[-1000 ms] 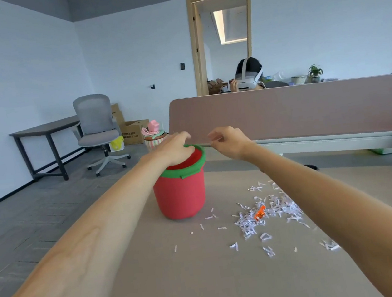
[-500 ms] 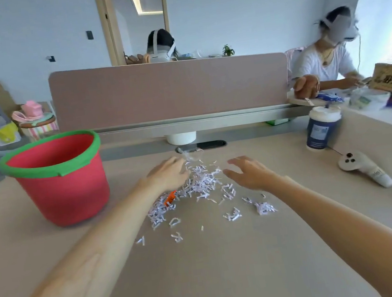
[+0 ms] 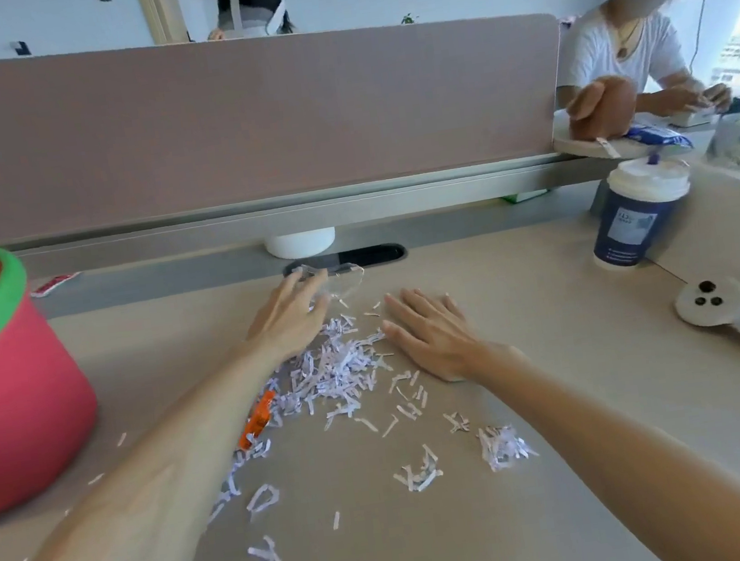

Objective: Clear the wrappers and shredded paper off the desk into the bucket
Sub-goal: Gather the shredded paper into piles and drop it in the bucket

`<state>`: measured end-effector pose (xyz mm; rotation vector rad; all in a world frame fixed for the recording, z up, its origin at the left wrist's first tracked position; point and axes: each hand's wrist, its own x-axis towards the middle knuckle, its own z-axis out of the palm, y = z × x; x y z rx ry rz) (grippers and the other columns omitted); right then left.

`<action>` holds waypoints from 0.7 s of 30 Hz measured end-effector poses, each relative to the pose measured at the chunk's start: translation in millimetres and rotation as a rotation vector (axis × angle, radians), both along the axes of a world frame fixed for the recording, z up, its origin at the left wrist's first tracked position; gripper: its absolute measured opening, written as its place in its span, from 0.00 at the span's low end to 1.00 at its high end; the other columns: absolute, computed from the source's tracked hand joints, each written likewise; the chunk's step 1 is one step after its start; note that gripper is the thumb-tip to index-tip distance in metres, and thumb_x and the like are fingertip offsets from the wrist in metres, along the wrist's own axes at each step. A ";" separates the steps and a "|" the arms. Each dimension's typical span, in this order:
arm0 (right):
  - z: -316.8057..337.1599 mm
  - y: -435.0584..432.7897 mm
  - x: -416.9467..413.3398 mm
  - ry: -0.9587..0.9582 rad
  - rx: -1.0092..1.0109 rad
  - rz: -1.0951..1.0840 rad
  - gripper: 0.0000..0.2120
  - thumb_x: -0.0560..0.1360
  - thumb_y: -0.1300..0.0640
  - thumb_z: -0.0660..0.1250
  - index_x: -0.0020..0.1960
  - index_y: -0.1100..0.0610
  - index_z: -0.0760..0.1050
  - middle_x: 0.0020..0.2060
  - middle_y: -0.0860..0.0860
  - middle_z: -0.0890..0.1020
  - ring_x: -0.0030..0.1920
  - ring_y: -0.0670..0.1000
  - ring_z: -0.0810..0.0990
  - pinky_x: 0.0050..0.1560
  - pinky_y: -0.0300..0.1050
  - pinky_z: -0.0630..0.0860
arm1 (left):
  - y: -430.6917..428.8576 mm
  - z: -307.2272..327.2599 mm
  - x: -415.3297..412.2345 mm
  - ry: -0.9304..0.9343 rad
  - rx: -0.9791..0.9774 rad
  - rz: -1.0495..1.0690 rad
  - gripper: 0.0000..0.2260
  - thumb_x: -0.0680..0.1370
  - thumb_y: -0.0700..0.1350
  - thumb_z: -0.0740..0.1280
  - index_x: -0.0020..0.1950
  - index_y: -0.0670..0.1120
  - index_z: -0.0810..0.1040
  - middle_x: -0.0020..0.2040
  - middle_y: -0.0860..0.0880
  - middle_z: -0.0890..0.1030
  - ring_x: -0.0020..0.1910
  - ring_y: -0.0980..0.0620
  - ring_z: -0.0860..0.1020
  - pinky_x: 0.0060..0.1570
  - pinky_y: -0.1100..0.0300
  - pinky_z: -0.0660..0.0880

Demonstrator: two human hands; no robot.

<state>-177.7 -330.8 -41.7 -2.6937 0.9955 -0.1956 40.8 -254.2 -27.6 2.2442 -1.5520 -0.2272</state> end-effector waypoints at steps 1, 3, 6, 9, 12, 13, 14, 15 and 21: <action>0.2 -3.5 8.6 -0.007 0.010 0.013 0.30 0.78 0.35 0.40 0.77 0.46 0.46 0.78 0.51 0.51 0.78 0.52 0.47 0.76 0.58 0.42 | -1.8 -2.0 1.5 0.008 0.002 -0.024 0.20 0.82 0.56 0.51 0.74 0.57 0.61 0.79 0.51 0.52 0.77 0.47 0.53 0.71 0.43 0.58; 1.1 -7.6 22.2 -0.030 0.031 0.028 0.29 0.79 0.37 0.41 0.77 0.46 0.46 0.78 0.51 0.51 0.78 0.52 0.47 0.76 0.59 0.43 | -0.1 -3.9 2.7 0.030 0.010 -0.058 0.19 0.82 0.53 0.53 0.72 0.54 0.66 0.78 0.49 0.58 0.76 0.48 0.57 0.71 0.46 0.58; 5.7 -5.2 34.2 -0.074 0.065 0.034 0.29 0.79 0.37 0.41 0.77 0.45 0.44 0.78 0.52 0.50 0.78 0.53 0.49 0.76 0.60 0.43 | 15.0 2.3 4.8 0.021 -0.008 -0.071 0.17 0.82 0.51 0.54 0.70 0.51 0.70 0.74 0.49 0.64 0.74 0.49 0.61 0.70 0.51 0.59; 11.3 11.0 42.6 -0.142 0.142 0.041 0.30 0.79 0.37 0.41 0.77 0.47 0.44 0.78 0.53 0.51 0.78 0.53 0.50 0.76 0.61 0.43 | 41.7 11.0 7.6 0.001 0.048 -0.085 0.18 0.82 0.53 0.53 0.68 0.52 0.73 0.73 0.51 0.67 0.73 0.50 0.62 0.70 0.49 0.60; 16.5 32.6 45.2 -0.202 0.198 0.002 0.33 0.78 0.37 0.41 0.77 0.54 0.48 0.77 0.55 0.57 0.76 0.55 0.55 0.75 0.58 0.50 | 70.9 19.1 3.0 -0.005 0.126 -0.113 0.20 0.81 0.56 0.52 0.69 0.51 0.71 0.73 0.51 0.67 0.73 0.50 0.63 0.71 0.48 0.61; 18.7 42.6 43.4 -0.195 0.200 0.004 0.32 0.79 0.38 0.42 0.77 0.54 0.49 0.76 0.55 0.60 0.76 0.55 0.57 0.75 0.57 0.52 | 82.6 21.9 -0.2 -0.001 0.135 -0.117 0.21 0.81 0.56 0.51 0.69 0.50 0.71 0.73 0.50 0.66 0.73 0.50 0.62 0.71 0.48 0.60; 19.6 52.4 40.1 -0.184 0.205 0.012 0.31 0.79 0.38 0.43 0.77 0.53 0.51 0.75 0.55 0.62 0.75 0.55 0.59 0.74 0.56 0.54 | 94.8 24.6 -5.0 0.003 0.138 -0.119 0.21 0.81 0.57 0.52 0.69 0.50 0.71 0.73 0.50 0.66 0.73 0.50 0.62 0.72 0.48 0.59; 21.4 62.9 35.2 -0.176 0.210 0.021 0.30 0.79 0.39 0.44 0.77 0.52 0.53 0.75 0.55 0.63 0.74 0.56 0.60 0.73 0.56 0.56 | 106.6 27.1 -9.6 0.006 0.128 -0.122 0.21 0.81 0.57 0.52 0.69 0.51 0.71 0.74 0.50 0.65 0.73 0.49 0.61 0.72 0.47 0.59; 41.3 109.2 -21.2 -0.183 0.168 -0.010 0.39 0.70 0.28 0.43 0.75 0.48 0.57 0.74 0.55 0.64 0.72 0.56 0.65 0.71 0.59 0.62 | 195.0 39.8 -18.2 0.038 0.012 -0.086 0.20 0.81 0.54 0.56 0.73 0.56 0.64 0.74 0.51 0.66 0.69 0.50 0.68 0.69 0.55 0.62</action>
